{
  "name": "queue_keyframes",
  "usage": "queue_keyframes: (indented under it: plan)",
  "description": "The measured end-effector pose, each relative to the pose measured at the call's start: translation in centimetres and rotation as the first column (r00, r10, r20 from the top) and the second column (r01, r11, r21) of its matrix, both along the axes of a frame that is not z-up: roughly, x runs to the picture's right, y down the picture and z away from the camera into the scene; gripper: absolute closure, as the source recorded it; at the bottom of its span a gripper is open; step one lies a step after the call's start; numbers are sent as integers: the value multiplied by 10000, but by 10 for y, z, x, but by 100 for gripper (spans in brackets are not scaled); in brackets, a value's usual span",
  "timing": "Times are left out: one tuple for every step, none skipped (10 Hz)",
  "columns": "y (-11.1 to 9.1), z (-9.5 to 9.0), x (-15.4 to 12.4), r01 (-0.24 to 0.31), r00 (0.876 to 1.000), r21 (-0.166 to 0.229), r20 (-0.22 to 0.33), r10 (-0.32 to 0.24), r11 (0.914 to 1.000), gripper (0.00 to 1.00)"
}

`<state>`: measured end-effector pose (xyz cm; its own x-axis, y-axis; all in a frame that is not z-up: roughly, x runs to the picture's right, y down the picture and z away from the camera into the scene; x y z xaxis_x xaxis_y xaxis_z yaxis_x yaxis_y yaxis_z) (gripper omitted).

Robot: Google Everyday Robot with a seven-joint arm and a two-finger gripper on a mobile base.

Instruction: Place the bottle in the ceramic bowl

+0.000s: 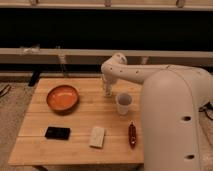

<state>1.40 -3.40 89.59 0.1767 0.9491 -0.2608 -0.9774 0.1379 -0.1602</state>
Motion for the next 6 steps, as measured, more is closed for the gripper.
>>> queue_keyframes:
  plan:
    - [2, -10, -6, 123, 9999, 23, 82, -123, 9999, 100]
    - [4, -20, -18, 287, 9993, 30, 238, -288, 9996, 100]
    - [7, -29, -30, 473, 9981, 42, 384, -475, 9989, 100]
    - [12, -43, -50, 782, 9948, 53, 649, -783, 9969, 100]
    - [15, -53, -68, 1036, 9908, 68, 871, -1038, 9946, 100]
    - [17, -62, -94, 1341, 9839, 91, 1177, -1342, 9909, 100]
